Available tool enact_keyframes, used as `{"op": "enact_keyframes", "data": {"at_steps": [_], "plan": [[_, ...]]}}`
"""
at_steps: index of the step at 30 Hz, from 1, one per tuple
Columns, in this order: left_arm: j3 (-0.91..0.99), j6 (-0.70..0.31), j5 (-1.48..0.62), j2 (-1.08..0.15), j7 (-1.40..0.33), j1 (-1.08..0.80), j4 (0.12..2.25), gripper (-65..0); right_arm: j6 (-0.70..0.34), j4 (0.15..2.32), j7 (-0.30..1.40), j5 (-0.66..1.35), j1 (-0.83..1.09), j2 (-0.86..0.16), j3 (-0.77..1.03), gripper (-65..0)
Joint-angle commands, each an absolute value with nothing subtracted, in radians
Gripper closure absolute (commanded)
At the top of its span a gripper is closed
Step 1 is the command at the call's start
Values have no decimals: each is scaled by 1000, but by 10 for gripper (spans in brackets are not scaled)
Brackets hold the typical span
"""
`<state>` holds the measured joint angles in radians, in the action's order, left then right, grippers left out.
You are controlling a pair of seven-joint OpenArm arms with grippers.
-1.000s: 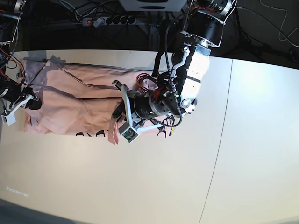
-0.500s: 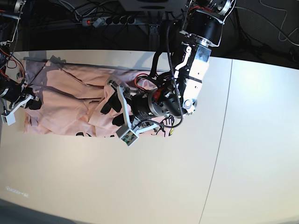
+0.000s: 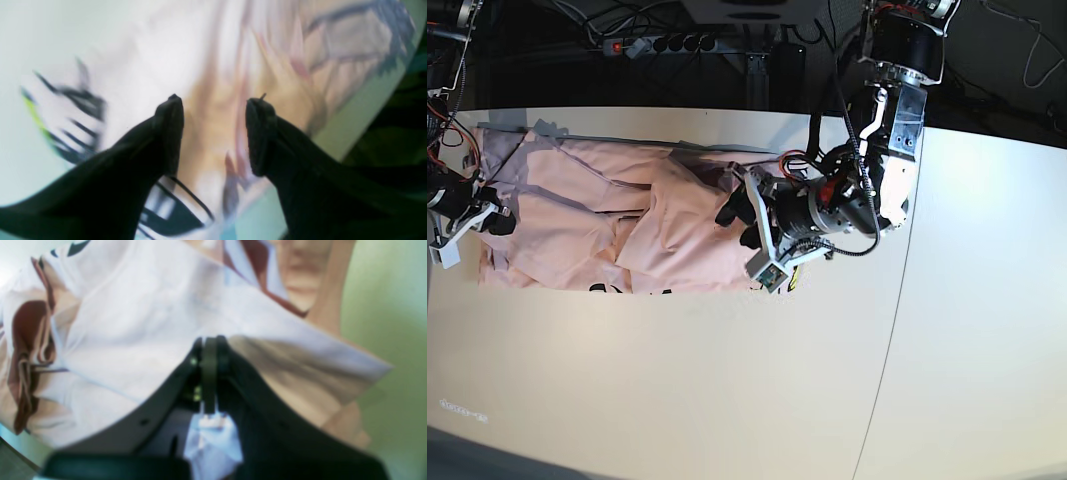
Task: Fold the T-shirt properly
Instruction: 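Lift the strip end with the left gripper and fold it toward the right gripper, then lay the folded end down and open the left gripper, withdrawing it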
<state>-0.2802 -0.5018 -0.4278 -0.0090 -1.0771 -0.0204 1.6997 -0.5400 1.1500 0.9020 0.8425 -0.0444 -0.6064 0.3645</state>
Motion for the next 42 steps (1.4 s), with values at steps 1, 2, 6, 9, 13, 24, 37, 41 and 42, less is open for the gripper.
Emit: {"op": "enact_keyframes", "data": {"at_steps": [1,2,6,9,13,24,37,41,42], "plan": [[-281,-523,-443,-3,-1063,-23,1723,-329,-607,1165,886,856,-58,-630,375,0],[-282,-528,-444,-3,-1063,-39,1728,-329,-607,1165,886,856,-58,-630,375,0],[-282,-528,-445,-3,-1063,-88,1765,-329,-607,1165,886,856,-58,-628,375,0],[-296,-529,-449,-2,-1055,-107,1768,-329,-607,1165,886,856,-58,-628,375,0],[-379,-528,-445,-2,-982,-119,1768,-329,-607,1165,886,856,-58,-628,375,0],[-583,-490,-320,79,-852,-119,1768,-329,-607,1165,886,853,-58,-628,375,0],[-619,-490,-226,113,-888,-80,1768,-319,-607,1165,887,846,-58,-629,375,0],[-541,-490,-221,113,-950,-50,1771,-81,-607,1165,890,846,-58,-629,375,0],[-517,-490,-231,113,-962,-50,1777,-3,-607,1165,890,848,-58,-629,375,0]]}}
